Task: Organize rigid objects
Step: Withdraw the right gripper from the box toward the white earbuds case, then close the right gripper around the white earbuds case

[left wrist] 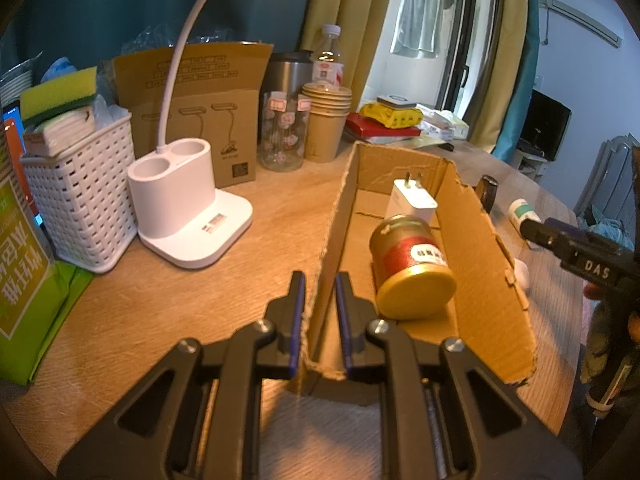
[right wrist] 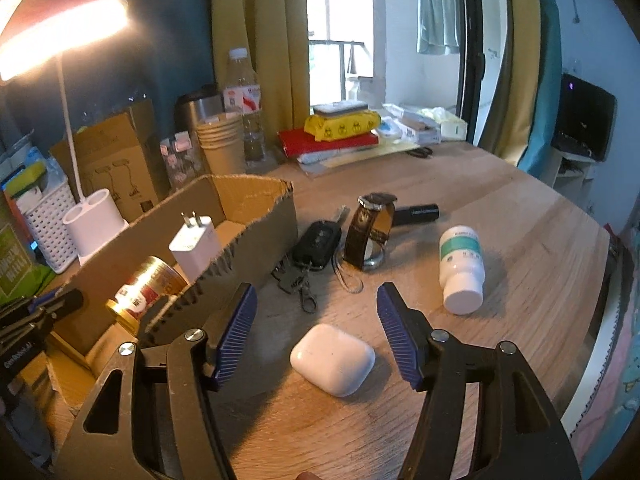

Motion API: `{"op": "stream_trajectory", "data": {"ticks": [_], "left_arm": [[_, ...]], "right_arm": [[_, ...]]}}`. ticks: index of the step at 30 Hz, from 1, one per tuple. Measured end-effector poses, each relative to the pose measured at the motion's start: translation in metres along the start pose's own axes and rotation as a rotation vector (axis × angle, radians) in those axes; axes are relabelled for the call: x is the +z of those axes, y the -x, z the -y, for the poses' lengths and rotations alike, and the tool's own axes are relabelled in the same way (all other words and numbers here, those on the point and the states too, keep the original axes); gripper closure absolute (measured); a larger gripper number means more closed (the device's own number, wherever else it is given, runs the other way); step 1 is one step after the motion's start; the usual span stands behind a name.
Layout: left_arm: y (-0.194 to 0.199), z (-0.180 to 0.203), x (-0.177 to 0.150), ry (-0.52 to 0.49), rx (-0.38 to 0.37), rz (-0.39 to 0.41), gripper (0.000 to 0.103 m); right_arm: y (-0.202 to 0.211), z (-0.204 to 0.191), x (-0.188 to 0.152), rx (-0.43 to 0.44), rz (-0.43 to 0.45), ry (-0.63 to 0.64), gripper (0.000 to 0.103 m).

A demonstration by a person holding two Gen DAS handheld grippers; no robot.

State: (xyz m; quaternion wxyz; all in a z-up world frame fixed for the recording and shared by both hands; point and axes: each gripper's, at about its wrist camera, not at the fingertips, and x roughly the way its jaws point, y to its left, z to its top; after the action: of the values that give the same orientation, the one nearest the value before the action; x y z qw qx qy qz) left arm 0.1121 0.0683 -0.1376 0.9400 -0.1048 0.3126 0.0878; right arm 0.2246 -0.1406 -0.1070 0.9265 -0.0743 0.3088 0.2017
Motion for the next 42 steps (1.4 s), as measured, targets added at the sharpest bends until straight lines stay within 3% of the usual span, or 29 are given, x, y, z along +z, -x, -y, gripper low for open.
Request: {"op": "stream_trajectory", "data": {"ticks": [14,37,39,41,42], "left_arm": [[-0.002,0.001,0.0,-0.005,0.045,-0.008,0.088],[0.004,0.006,-0.002,-0.04,0.087,0.017,0.088],[0.004,0.006,-0.002,-0.039,0.087,0.017,0.088],[0.004,0.007,-0.002,-0.041,0.087,0.018,0.088],[0.004,0.007,-0.002,-0.042,0.086,0.019,0.088]], "right_arm": [[-0.033,-0.003,-0.022,-0.021,-0.117,0.001,0.037],[-0.041,-0.007,-0.023,-0.066,-0.123,0.048,0.037],[-0.041,-0.007,-0.022,-0.064,-0.122,0.049,0.041],[-0.041,-0.007,-0.022,-0.068,-0.12,0.051,0.056],[-0.041,-0.007,-0.022,-0.071,-0.118,0.05,0.056]]}}
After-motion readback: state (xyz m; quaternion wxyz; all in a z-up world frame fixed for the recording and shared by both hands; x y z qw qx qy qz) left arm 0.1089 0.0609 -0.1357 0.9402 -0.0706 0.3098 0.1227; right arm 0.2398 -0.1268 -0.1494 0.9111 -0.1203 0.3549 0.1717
